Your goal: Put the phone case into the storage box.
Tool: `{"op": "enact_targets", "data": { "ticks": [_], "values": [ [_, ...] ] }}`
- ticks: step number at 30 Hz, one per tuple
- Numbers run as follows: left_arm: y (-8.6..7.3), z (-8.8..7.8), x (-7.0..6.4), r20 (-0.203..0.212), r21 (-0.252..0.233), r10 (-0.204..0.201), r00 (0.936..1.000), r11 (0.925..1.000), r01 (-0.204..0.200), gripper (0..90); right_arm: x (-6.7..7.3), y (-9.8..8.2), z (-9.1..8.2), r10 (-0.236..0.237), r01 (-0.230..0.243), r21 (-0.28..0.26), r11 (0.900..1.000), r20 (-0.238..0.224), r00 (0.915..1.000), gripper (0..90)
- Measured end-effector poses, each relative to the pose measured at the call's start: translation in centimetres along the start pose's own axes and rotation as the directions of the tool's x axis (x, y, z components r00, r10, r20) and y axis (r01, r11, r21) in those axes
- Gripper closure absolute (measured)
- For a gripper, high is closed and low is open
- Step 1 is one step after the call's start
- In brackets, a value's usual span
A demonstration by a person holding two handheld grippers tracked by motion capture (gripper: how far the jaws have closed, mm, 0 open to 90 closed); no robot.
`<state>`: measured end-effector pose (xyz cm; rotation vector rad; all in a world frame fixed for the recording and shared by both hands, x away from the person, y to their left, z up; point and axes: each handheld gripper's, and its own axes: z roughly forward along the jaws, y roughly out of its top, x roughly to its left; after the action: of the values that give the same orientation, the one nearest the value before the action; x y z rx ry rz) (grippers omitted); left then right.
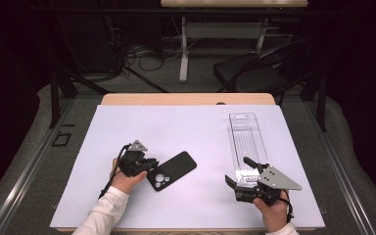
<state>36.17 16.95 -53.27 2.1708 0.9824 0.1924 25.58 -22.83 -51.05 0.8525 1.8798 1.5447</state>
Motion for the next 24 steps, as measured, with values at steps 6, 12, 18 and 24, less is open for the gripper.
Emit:
{"op": "enact_targets", "data": {
  "ticks": [6, 12, 18, 24],
  "values": [
    [0.1, -0.6, -0.3, 0.002, -0.016, 0.007, 1.0, 0.9998, -0.007, 60.1, 0.0, 0.0, 0.0, 0.0, 0.0, 0.001, 1.0, -0.001, 1.0, 13.7],
    [0.4, -1.1, -0.8, -0.003, -0.028, 0.028, 0.9996, 0.9992, -0.028, 53.8, 0.0, 0.0, 0.0, 0.002, -0.002, 0.003, 1.0, -0.002, 1.0, 13.7],
    [0.6, -1.3, -1.5, -0.001, -0.039, 0.041, 0.9992, 0.9984, -0.041, 45.6, 0.0, 0.0, 0.0, 0.003, -0.003, 0.003, 1.0, -0.003, 1.0, 13.7],
    [0.8, -1.3, -1.8, 0.008, -0.044, 0.042, 0.9991, 0.9982, -0.042, 32.0, 0.0, 0.0, 0.0, 0.004, -0.004, 0.002, 1.0, -0.004, 1.0, 13.7]
  ]
}}
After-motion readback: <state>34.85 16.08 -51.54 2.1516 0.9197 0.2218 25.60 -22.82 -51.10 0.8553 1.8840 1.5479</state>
